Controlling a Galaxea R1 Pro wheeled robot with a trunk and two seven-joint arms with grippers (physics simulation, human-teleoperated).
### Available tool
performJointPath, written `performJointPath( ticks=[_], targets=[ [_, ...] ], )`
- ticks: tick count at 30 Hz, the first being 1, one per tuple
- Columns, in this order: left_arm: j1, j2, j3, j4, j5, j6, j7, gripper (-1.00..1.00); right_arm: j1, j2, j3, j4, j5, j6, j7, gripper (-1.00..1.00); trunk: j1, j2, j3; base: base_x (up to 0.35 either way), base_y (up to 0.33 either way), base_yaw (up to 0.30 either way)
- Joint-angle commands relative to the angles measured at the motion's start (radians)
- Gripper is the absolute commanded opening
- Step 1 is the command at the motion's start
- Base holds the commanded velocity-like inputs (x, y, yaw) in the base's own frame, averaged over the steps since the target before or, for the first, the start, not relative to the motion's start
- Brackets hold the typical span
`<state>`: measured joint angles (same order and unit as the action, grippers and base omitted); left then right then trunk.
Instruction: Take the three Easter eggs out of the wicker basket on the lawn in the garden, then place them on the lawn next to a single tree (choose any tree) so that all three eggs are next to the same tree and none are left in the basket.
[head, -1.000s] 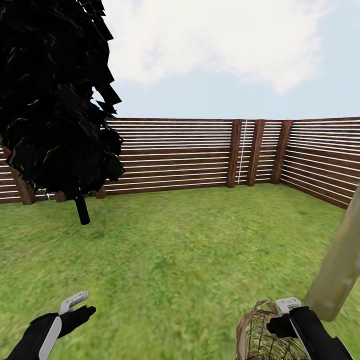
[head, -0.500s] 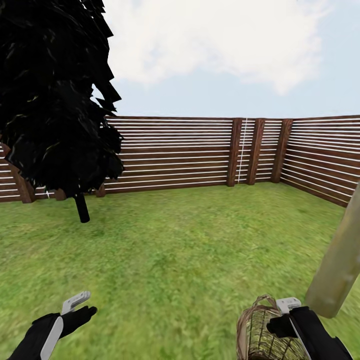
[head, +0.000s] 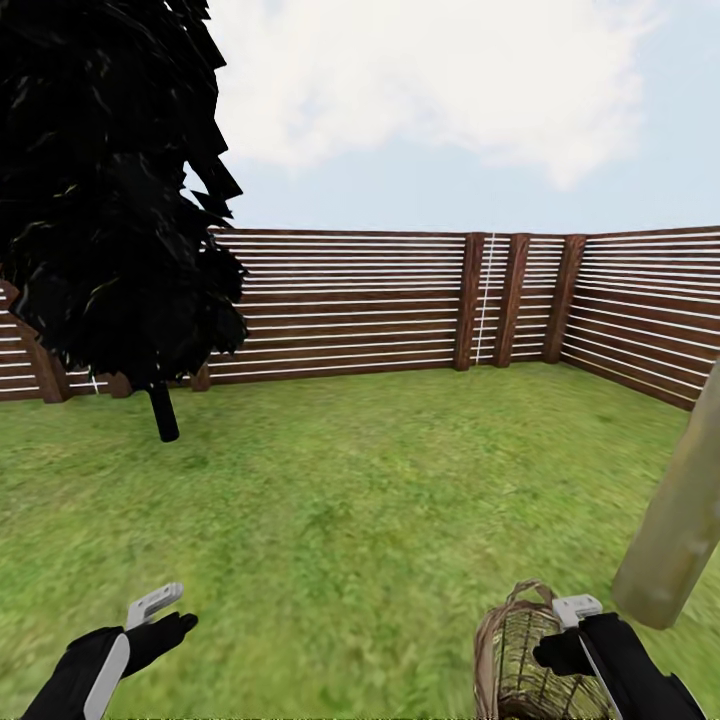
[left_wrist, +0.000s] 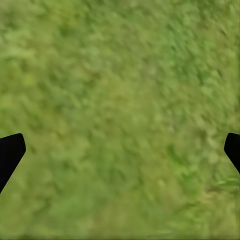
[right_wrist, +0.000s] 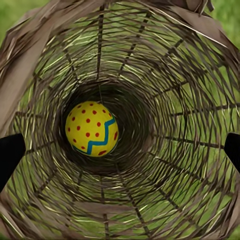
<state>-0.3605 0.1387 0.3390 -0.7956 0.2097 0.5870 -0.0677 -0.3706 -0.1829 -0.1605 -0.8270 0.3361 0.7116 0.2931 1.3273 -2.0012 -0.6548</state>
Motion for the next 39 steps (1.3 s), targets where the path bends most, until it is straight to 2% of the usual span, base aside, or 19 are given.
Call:
performJointPath(
  ticks=[1,39],
  targets=[
    [-0.001,-0.001,0.003,-0.001,0.000,0.006,-0.004,1.00,-0.001,0.000,-0.002,-0.001,0.011,0.003,0.009,1.00,0.004,-0.008,-0.004,0.000,0.000,0.000],
    [-0.001,-0.011,0.003,0.003,0.001,0.005,-0.004,1.00,-0.001,0.000,-0.002,-0.001,0.011,0.003,0.009,1.00,0.149,-0.274,-0.123,0.000,0.000,0.000]
  ],
)
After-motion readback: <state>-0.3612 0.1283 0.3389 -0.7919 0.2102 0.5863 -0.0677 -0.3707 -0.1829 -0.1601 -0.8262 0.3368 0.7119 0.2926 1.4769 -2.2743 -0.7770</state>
